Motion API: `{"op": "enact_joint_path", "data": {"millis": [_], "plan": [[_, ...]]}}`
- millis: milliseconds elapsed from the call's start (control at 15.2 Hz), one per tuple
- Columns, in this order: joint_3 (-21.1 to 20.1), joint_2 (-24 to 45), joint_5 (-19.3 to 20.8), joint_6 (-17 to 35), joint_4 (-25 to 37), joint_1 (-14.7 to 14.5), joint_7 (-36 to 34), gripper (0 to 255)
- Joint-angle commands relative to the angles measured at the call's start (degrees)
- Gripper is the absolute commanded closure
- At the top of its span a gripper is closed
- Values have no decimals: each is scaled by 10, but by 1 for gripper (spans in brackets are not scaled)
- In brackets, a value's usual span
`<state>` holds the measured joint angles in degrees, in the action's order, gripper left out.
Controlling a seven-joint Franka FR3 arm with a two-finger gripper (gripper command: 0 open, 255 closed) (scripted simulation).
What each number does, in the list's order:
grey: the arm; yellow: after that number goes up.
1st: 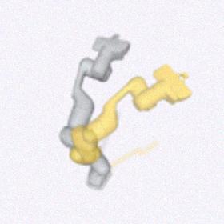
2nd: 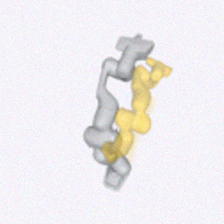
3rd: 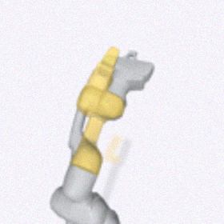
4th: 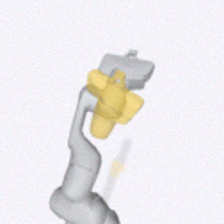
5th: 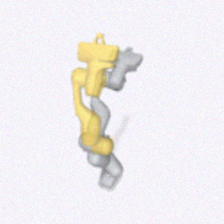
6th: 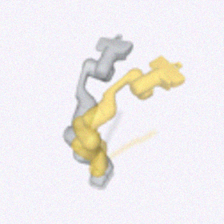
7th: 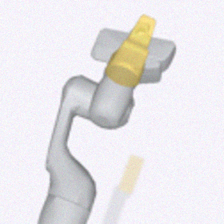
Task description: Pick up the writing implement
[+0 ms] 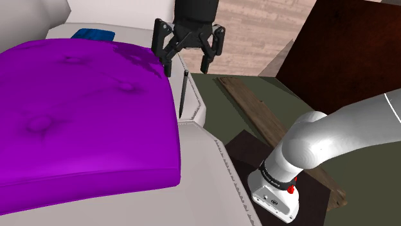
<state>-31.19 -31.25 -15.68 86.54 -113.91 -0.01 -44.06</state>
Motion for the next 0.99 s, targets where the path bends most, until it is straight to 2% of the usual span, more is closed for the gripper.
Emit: {"op": "enact_joint_path", "data": {"millis": [0, 594, 924], "plan": [[0, -2, -1, 4, -5, -1, 0, 255], [-1, -1, -1, 3, -4, -1, 0, 255], [2, 13, 6, -33, 45, 4, -6, 255]]}}
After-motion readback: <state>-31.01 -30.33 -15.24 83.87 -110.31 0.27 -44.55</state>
